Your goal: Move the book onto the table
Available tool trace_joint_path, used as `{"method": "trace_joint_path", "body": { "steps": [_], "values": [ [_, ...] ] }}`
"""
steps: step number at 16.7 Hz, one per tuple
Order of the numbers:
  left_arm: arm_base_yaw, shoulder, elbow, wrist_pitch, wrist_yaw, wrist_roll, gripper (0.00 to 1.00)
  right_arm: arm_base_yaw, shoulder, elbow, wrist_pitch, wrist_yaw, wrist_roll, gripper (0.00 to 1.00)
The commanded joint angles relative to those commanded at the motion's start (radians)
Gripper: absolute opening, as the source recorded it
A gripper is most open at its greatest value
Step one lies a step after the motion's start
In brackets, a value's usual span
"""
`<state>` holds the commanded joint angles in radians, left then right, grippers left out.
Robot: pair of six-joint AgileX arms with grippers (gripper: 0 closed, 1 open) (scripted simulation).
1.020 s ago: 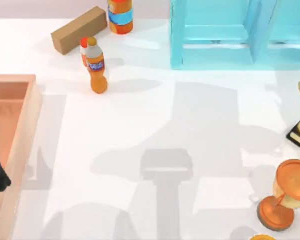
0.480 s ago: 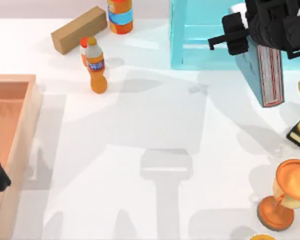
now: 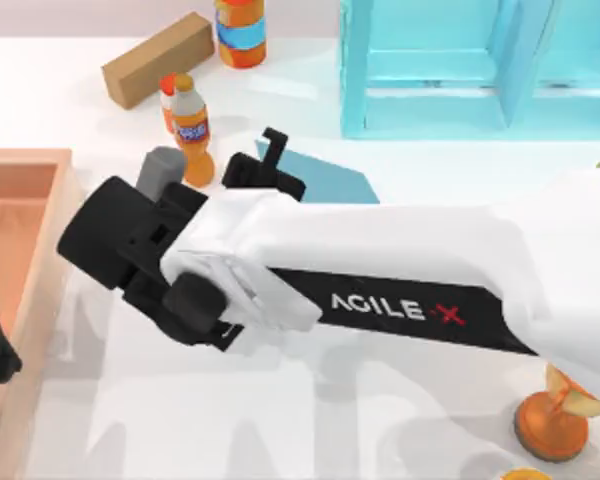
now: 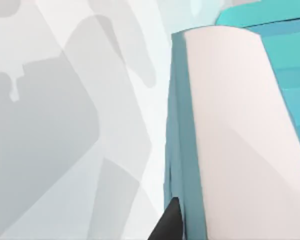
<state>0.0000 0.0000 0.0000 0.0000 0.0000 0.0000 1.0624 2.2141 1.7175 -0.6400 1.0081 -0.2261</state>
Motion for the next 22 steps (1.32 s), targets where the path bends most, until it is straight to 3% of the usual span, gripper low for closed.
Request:
{"method": "trace_joint_path", "body": {
  "steps": [3, 6, 22],
  "values": [
    [0.0, 0.0, 0.0, 0.0, 0.0, 0.0, 1.0, 0.157, 0.122, 0.101, -0.055, 0.174, -0.081, 0.0],
    [0.0, 0.0, 0.0, 0.0, 0.0, 0.0, 1.0, 0.246, 0.185, 0.16, -0.081, 0.272, -0.127, 0.0],
    [0.0, 0.0, 0.0, 0.0, 0.0, 0.0, 1.0, 0.256, 0.173, 0.211, -0.129, 0.287, -0.096, 0.0]
  ]
}}
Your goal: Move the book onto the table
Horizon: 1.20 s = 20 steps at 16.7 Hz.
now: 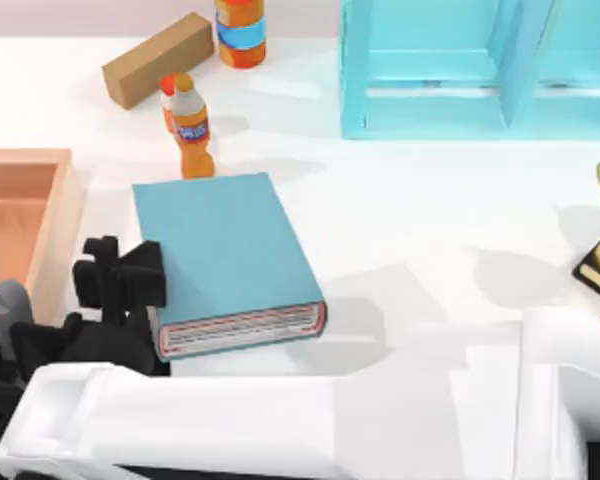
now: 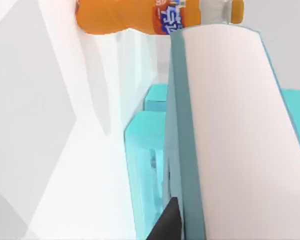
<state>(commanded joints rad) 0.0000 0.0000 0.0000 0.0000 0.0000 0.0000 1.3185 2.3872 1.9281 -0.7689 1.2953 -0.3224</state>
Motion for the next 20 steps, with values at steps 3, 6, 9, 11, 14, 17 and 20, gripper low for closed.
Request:
{"method": "trace_joint_path", "body": {
  "steps": [3, 6, 9, 11, 14, 17, 20],
  "values": [
    [0.0, 0.0, 0.0, 0.0, 0.0, 0.0, 1.0, 0.0, 0.018, -0.032, 0.048, 0.0, 0.0, 0.0],
    [0.0, 0.0, 0.0, 0.0, 0.0, 0.0, 1.0, 0.0, 0.034, -0.056, 0.089, 0.001, 0.002, 0.0],
    [0.0, 0.0, 0.0, 0.0, 0.0, 0.0, 1.0, 0.0, 0.034, -0.056, 0.089, 0.001, 0.002, 0.0],
    [0.0, 0.0, 0.0, 0.0, 0.0, 0.0, 1.0, 0.0, 0.034, -0.056, 0.089, 0.001, 0.002, 0.15],
    [0.0, 0.0, 0.0, 0.0, 0.0, 0.0, 1.0, 0.0, 0.034, -0.056, 0.089, 0.001, 0.002, 0.38],
    [0.0, 0.0, 0.0, 0.0, 0.0, 0.0, 1.0, 0.0, 0.034, -0.056, 0.089, 0.001, 0.002, 0.6],
    [0.0, 0.0, 0.0, 0.0, 0.0, 0.0, 1.0, 0.0, 0.034, -0.056, 0.089, 0.001, 0.002, 0.83]
  ]
}}
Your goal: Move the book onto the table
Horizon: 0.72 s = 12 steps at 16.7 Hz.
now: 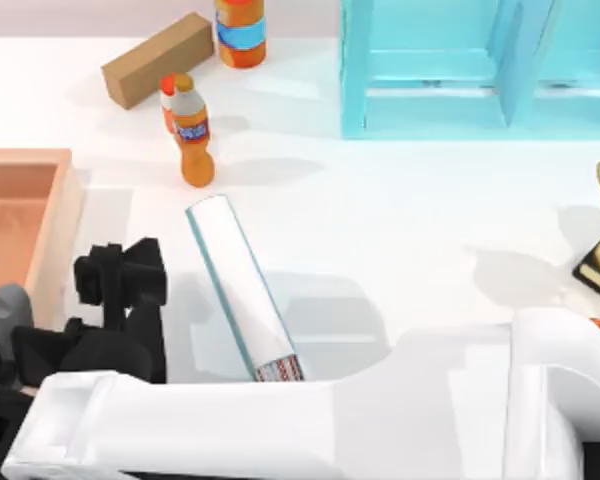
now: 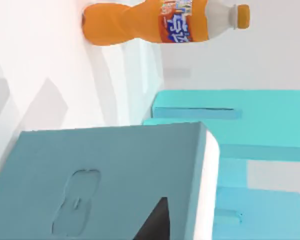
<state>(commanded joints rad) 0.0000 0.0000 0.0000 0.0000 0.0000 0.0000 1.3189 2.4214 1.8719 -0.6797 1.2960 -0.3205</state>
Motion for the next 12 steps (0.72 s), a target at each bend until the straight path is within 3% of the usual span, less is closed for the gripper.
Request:
{"method": "trace_joint_path", "body": {
  "steps": [2, 3, 12],
  "values": [
    [0.0, 0.0, 0.0, 0.0, 0.0, 0.0, 1.0, 0.0, 0.0, 0.0, 0.0, 0.0, 0.0, 0.98],
    [0.0, 0.0, 0.0, 0.0, 0.0, 0.0, 1.0, 0.0, 0.0, 0.0, 0.0, 0.0, 0.0, 1.0],
    [0.0, 0.0, 0.0, 0.0, 0.0, 0.0, 1.0, 0.002, -0.037, 0.021, -0.007, 0.0, 0.002, 1.0]
  ]
}}
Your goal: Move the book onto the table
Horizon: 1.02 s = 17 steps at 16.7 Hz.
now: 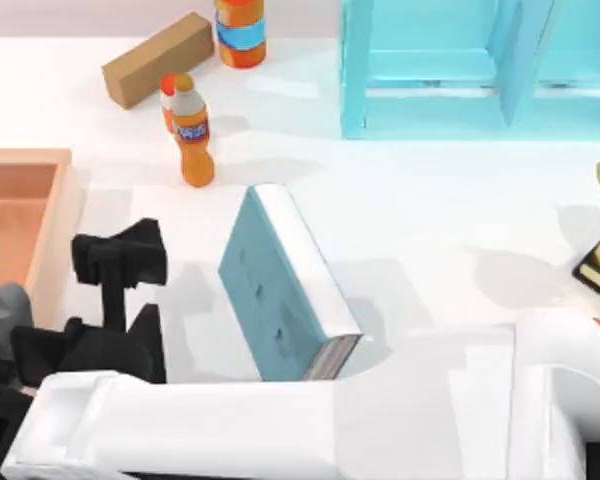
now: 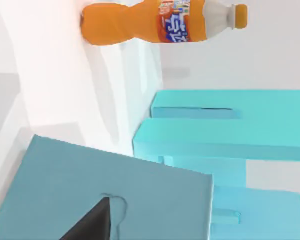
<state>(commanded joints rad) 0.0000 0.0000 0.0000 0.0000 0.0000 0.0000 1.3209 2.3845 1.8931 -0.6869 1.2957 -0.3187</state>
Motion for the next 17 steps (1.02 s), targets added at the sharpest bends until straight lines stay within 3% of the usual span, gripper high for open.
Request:
{"method": "trace_joint_path", "body": {
  "steps": [3, 6, 12, 17],
  "values": [
    [0.0, 0.0, 0.0, 0.0, 0.0, 0.0, 1.0, 0.054, 0.024, 0.041, -0.065, 0.005, 0.065, 1.0],
    [0.0, 0.0, 0.0, 0.0, 0.0, 0.0, 1.0, 0.153, 0.075, 0.127, -0.226, 0.01, 0.224, 1.0],
    [0.0, 0.0, 0.0, 0.0, 0.0, 0.0, 1.0, 0.319, 0.209, 0.361, -0.786, -0.004, 0.679, 1.0],
    [0.0, 0.0, 0.0, 0.0, 0.0, 0.0, 1.0, 0.334, 0.288, 0.528, -1.175, -0.028, 0.964, 1.0]
  ]
}}
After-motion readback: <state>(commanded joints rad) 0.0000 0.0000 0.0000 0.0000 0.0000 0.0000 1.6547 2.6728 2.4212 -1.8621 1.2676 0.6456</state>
